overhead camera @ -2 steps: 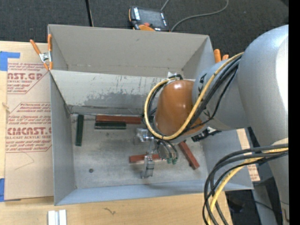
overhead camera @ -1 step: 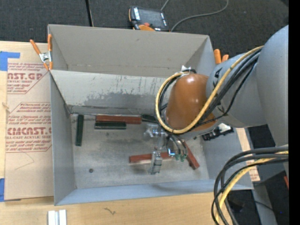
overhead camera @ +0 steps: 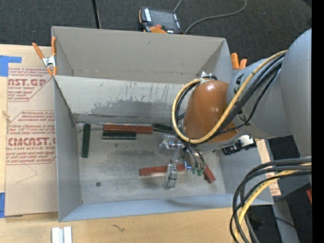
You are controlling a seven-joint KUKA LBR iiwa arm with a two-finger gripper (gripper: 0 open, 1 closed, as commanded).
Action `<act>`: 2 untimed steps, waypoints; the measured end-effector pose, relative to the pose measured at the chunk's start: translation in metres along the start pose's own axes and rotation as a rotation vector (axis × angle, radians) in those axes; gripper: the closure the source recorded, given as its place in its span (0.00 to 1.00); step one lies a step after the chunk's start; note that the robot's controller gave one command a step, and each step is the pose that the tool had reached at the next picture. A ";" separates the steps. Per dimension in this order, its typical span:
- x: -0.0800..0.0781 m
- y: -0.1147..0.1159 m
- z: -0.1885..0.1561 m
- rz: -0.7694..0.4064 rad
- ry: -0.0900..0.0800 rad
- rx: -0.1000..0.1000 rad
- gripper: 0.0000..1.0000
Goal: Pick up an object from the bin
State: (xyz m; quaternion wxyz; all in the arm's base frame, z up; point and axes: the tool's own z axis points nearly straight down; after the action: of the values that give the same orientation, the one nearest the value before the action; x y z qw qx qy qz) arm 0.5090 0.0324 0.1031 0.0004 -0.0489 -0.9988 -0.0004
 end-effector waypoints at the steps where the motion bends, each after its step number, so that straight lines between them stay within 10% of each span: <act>1: 0.007 0.009 0.036 0.028 0.004 0.000 0.00; 2: 0.007 0.010 0.036 0.028 0.000 0.000 0.00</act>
Offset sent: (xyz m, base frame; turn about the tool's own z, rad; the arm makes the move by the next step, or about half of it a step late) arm -0.0045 0.0088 -0.0331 0.0291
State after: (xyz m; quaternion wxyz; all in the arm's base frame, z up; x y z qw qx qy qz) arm 0.5028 0.0431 0.0671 0.0003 -0.0629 -0.9980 -0.0006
